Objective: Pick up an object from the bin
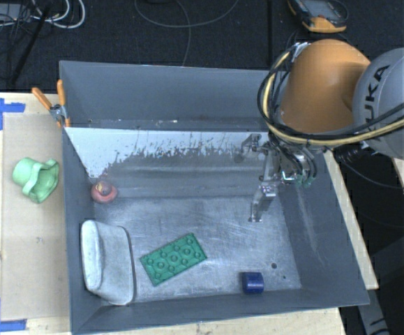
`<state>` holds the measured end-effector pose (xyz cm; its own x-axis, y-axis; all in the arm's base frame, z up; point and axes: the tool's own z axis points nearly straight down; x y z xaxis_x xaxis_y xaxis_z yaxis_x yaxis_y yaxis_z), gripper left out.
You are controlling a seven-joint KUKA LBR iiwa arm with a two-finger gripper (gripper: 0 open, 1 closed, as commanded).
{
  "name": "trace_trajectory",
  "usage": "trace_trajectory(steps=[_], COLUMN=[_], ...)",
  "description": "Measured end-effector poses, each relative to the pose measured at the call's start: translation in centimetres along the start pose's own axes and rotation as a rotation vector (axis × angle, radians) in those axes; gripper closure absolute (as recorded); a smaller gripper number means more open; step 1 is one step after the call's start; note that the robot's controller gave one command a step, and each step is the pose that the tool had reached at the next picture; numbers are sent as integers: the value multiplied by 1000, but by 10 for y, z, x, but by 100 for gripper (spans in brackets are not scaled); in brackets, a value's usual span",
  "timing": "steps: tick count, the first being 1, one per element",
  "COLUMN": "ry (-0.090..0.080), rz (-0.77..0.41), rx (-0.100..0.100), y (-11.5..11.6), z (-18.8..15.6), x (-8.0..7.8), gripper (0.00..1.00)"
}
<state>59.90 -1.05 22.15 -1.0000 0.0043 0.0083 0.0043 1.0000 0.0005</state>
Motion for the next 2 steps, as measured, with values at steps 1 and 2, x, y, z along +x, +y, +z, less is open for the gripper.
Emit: trace_trajectory(steps=[1,2], ry=[1,-13], rz=[-187,-232], rx=[-1,-1], y=[57,122], z=[128,151], x=[38,70], gripper=[0,0])
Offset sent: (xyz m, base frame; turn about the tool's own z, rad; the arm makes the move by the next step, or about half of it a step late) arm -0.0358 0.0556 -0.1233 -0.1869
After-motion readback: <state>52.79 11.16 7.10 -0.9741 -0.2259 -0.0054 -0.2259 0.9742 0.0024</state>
